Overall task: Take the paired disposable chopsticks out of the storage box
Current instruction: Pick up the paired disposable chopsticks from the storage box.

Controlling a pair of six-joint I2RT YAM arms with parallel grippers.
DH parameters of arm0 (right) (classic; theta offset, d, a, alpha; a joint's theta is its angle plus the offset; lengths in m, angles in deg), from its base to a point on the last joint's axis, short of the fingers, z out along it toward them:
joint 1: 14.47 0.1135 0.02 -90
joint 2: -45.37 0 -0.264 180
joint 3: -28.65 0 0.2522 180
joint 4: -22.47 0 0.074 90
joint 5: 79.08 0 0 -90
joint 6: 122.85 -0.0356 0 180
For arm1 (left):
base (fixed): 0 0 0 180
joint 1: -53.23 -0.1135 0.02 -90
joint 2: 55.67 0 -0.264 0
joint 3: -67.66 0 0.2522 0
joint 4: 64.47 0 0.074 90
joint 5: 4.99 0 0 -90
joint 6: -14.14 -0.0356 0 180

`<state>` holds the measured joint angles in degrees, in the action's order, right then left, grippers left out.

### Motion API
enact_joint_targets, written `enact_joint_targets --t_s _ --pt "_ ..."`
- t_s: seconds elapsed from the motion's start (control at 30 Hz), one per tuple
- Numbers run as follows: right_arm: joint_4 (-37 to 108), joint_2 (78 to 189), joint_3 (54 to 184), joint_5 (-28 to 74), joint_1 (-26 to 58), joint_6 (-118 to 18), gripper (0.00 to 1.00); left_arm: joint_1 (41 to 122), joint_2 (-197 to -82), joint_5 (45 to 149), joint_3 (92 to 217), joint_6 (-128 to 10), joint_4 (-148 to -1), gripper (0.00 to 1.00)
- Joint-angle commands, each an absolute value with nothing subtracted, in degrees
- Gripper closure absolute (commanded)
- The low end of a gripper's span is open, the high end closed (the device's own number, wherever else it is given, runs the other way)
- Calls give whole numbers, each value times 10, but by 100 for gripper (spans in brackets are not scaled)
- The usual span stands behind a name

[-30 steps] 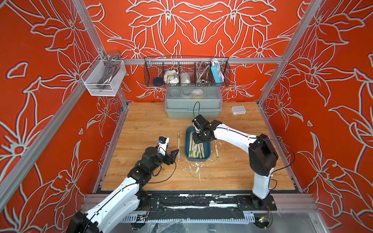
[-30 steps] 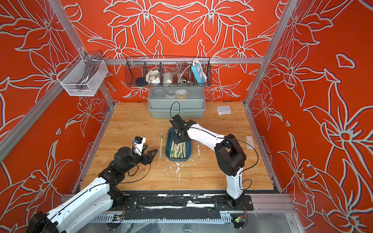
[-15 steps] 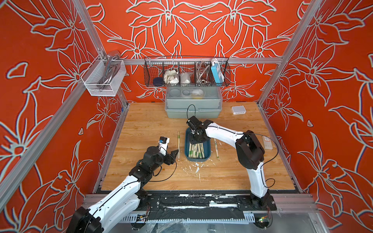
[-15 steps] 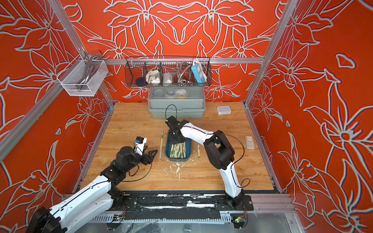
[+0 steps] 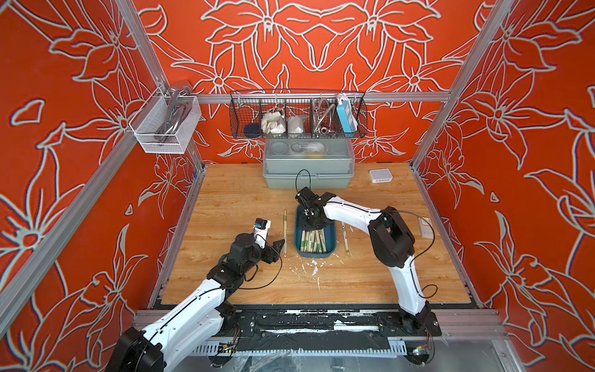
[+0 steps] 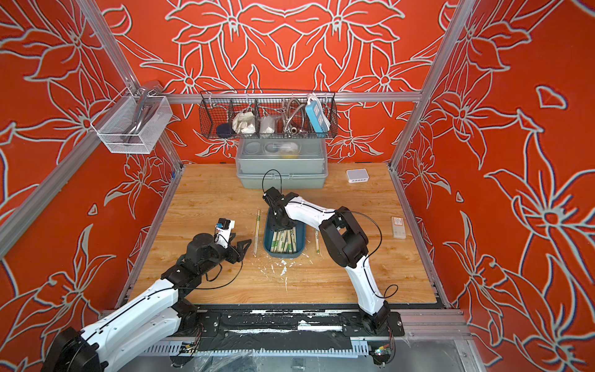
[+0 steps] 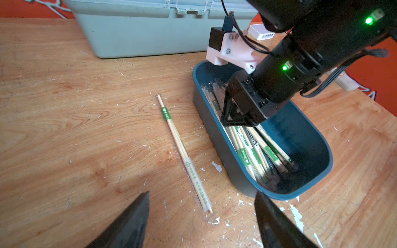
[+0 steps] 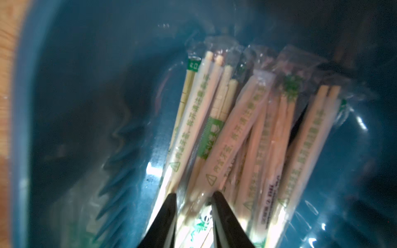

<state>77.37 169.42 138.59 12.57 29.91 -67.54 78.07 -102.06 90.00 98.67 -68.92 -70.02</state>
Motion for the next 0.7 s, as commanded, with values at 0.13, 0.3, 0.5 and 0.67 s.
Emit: enact_joint_targets --t_s 0.13,0.3,0.5,0.67 --pt "768 1707 1394 98 301 -696 71 780 -1024 894 1007 -699 -703 23" --pt "768 1706 1395 100 301 -699 78 780 -1027 892 1007 -698 -702 23" --pt "765 1696 1395 106 301 -712 82 780 -1032 893 1009 -698 -701 23" --pt "769 1694 1395 109 301 -719 84 780 -1034 892 1010 -698 -703 23"
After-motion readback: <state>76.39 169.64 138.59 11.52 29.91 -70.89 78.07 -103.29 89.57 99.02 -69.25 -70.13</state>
